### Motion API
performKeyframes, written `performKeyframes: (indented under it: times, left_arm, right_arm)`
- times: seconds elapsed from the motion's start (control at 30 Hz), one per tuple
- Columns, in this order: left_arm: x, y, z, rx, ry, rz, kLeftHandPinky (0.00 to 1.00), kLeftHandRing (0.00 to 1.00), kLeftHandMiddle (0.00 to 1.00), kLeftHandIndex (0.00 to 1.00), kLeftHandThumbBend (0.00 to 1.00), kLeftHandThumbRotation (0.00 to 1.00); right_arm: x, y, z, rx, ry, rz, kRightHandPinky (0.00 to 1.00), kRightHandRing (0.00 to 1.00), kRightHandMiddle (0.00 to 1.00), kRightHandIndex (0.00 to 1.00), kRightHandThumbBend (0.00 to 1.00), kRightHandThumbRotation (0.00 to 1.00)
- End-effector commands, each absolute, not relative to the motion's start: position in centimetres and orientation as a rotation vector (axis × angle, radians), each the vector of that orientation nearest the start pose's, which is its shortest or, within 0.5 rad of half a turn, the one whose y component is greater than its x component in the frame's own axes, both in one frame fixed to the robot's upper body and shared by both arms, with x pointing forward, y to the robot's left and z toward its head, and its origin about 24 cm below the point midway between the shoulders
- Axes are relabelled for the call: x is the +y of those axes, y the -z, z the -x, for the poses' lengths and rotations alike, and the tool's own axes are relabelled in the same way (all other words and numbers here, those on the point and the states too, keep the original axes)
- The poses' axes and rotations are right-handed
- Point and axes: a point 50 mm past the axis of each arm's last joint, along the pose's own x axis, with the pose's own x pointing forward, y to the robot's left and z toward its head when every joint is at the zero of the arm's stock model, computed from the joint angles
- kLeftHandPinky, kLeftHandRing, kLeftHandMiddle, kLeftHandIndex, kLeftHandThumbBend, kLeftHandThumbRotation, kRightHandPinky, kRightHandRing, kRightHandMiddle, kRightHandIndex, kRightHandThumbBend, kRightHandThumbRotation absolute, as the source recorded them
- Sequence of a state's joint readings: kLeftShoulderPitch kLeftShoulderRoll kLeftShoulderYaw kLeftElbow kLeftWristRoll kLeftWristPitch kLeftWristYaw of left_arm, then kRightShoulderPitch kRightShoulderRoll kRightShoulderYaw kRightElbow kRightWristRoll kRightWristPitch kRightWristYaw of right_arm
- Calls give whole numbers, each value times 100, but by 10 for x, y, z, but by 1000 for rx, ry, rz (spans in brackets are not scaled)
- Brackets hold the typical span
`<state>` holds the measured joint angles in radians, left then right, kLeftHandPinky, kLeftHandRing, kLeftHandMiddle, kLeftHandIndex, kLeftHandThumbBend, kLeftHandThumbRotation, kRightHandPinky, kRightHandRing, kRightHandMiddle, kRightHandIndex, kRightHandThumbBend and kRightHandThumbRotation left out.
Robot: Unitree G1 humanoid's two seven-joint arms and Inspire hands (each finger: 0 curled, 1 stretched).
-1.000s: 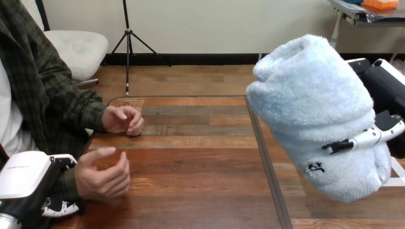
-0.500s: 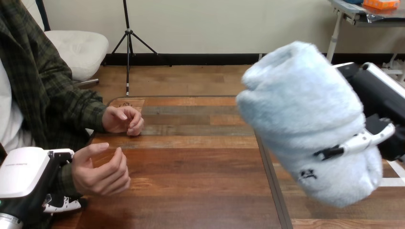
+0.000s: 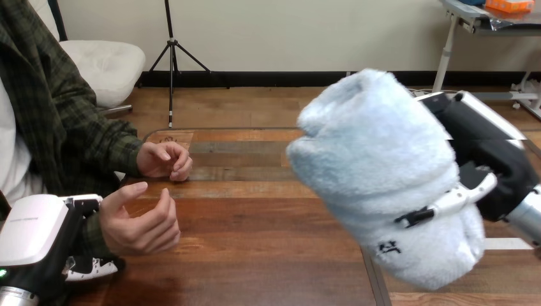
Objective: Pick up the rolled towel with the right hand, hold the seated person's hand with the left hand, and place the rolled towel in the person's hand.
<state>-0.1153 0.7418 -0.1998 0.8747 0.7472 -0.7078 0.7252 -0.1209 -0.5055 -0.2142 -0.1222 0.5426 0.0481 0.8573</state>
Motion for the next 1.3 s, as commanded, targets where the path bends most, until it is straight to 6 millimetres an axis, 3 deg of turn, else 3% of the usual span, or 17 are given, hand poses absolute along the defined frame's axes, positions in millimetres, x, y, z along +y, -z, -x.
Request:
performKeyframes:
  times: [0.0,0.53,1.27]
  left_arm:
    - [297,-18,-227,-312,-34,-1215,40,40,43,43,99,0]
    - [286,-30,-224,-386,-65,-1120,36,38,42,41,99,0]
    - [267,-45,-221,-470,-62,-1022,33,36,41,39,96,0]
  right_arm:
    - [-212,-163,-260,-364,-811,76,11,17,22,24,79,0]
    - [-191,-159,-273,-333,-847,25,15,19,24,27,83,0]
    - [-145,-143,-310,-300,-957,42,12,18,24,28,76,0]
